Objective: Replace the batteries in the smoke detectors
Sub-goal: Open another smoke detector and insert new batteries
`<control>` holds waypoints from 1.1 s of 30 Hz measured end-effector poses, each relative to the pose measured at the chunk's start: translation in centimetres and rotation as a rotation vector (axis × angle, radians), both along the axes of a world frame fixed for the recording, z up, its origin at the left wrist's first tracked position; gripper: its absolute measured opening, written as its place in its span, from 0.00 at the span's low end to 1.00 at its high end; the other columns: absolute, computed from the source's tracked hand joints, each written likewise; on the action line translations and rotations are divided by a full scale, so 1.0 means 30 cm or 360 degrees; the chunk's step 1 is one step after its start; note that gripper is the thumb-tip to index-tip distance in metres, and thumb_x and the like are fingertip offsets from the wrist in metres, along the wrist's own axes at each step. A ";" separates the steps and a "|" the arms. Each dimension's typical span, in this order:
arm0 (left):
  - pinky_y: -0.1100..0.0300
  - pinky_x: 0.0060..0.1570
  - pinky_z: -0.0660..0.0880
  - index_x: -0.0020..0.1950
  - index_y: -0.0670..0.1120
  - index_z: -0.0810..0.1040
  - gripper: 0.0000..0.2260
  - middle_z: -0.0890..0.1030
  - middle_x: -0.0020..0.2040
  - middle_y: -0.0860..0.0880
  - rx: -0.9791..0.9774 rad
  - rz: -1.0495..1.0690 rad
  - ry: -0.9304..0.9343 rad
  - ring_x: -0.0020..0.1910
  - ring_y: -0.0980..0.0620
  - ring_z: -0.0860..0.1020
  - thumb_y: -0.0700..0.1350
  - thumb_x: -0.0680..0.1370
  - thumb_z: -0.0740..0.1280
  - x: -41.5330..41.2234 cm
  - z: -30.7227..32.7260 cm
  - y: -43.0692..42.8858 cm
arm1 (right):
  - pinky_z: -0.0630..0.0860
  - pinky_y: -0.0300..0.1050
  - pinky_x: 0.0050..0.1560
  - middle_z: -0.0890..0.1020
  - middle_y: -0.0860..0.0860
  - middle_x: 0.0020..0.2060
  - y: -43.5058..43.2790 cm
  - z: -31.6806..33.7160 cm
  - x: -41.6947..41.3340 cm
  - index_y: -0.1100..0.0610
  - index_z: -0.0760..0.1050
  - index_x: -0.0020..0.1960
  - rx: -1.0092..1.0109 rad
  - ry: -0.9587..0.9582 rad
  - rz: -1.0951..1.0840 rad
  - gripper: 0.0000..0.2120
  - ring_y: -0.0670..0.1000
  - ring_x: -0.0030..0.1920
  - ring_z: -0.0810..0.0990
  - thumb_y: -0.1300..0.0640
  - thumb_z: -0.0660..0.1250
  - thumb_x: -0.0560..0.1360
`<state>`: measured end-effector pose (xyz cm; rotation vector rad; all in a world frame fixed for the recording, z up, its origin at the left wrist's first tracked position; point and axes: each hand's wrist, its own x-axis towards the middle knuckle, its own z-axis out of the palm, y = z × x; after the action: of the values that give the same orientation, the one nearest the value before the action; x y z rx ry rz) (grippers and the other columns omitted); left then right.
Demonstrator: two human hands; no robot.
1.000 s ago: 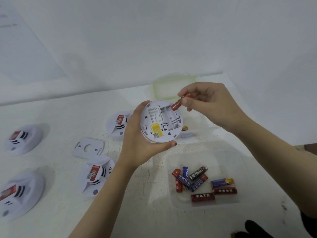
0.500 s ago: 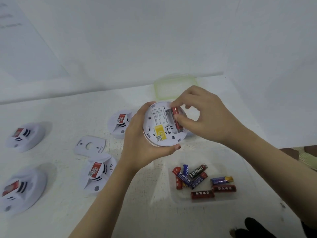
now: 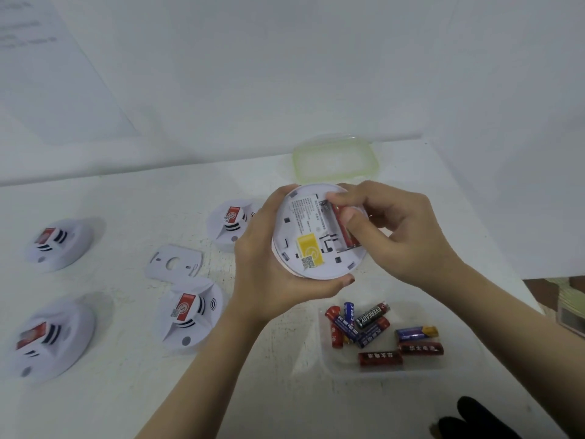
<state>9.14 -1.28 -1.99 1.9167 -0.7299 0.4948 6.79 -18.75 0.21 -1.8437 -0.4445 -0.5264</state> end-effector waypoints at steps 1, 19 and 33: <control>0.72 0.57 0.70 0.66 0.44 0.69 0.42 0.74 0.59 0.60 -0.0007 0.0011 -0.0001 0.59 0.69 0.73 0.61 0.58 0.76 -0.002 0.002 0.001 | 0.79 0.52 0.36 0.82 0.46 0.48 0.001 -0.003 -0.005 0.58 0.78 0.56 0.0024 -0.0042 0.0010 0.12 0.52 0.46 0.83 0.60 0.62 0.75; 0.76 0.55 0.68 0.66 0.48 0.66 0.39 0.73 0.59 0.62 -0.0013 0.0024 0.0129 0.59 0.71 0.72 0.59 0.60 0.76 0.064 -0.006 0.008 | 0.74 0.39 0.61 0.76 0.50 0.63 -0.031 -0.023 0.037 0.57 0.69 0.67 0.0113 0.0268 0.0204 0.17 0.45 0.65 0.74 0.63 0.59 0.78; 0.52 0.64 0.72 0.71 0.42 0.65 0.45 0.73 0.65 0.49 0.0114 0.0199 0.0358 0.66 0.53 0.72 0.55 0.59 0.79 0.117 -0.092 0.029 | 0.66 0.38 0.42 0.80 0.45 0.49 -0.100 -0.059 0.283 0.51 0.79 0.57 -0.1530 0.0911 -0.0131 0.11 0.42 0.41 0.72 0.55 0.65 0.76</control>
<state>12.66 -0.40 -4.77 2.0538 -0.4902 0.3256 15.29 -21.75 -1.55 -2.8090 -0.2294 0.2501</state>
